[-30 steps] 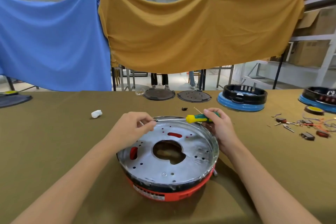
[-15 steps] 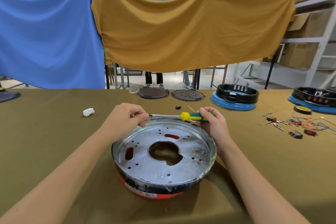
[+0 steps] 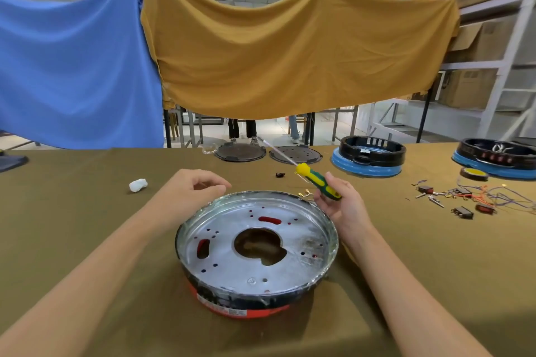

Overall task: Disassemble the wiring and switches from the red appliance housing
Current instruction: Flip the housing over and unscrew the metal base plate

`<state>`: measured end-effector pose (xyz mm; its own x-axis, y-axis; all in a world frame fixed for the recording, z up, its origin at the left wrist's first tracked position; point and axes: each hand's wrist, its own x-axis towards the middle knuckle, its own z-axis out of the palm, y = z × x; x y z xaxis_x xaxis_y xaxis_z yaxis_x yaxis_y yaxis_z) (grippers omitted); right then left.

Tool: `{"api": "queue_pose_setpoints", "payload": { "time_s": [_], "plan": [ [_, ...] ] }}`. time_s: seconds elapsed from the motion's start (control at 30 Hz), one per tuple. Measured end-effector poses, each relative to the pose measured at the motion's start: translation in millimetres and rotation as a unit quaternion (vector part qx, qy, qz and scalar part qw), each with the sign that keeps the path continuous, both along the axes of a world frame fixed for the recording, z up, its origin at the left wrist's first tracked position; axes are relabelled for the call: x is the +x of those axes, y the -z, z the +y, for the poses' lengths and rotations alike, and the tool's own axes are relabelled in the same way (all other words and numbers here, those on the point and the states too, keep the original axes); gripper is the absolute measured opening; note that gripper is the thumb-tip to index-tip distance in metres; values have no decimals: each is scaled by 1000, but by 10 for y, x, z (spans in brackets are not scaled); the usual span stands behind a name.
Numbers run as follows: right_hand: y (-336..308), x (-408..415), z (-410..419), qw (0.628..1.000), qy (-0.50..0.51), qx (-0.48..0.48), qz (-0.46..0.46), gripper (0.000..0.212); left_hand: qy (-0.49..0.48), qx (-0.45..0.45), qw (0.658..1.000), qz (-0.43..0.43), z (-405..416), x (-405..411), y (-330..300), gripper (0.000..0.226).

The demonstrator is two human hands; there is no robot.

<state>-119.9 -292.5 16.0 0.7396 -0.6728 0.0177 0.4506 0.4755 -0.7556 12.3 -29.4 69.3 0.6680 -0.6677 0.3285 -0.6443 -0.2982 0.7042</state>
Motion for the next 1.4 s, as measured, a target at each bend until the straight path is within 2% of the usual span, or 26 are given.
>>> {"api": "queue_pose_setpoints", "payload": {
  "time_s": [0.2,0.3,0.4,0.5,0.57,0.7,0.83,1.0,1.07,1.13,1.2,1.23,1.3,1.4],
  "plan": [
    [-24,-157,-63,993,-95,17,-72,32,33,-88,987,132,-35,-217,-20,26],
    [-80,-243,-15,987,-144,-34,-63,40,54,-134,969,201,-33,-283,-17,25],
    [-233,-362,122,977,-169,-128,-6,27,83,-150,953,251,-49,-346,9,20],
    [-389,-476,313,951,-148,-261,73,10,96,-145,948,267,-125,-460,10,19],
    [-455,-525,484,919,-119,-357,116,13,97,-146,944,280,-194,-565,-2,18],
    [-529,-622,750,878,-70,-460,117,13,95,-145,939,296,-336,-790,-43,16],
    [-518,-667,824,850,-1,-513,120,11,93,-141,935,310,-418,-941,-72,16],
    [-498,-713,816,837,11,-531,133,12,95,-121,935,320,-467,-1043,-85,16],
    [-498,-722,712,856,33,-495,142,14,83,-78,957,267,-438,-1051,-74,16],
    [-488,-746,489,871,68,-452,183,17,23,11,996,84,-350,-985,-48,17],
    [-373,-780,212,859,80,-437,254,18,-51,102,989,-95,-219,-862,0,23],
    [-273,-791,90,848,76,-436,292,19,-86,128,978,-140,-146,-792,28,27],
    [-50,-787,-93,820,63,-436,366,17,-152,142,967,-151,-8,-637,80,35],
    [186,-747,-253,765,78,-451,452,13,-208,135,967,-60,135,-483,136,45]
  ]
}}
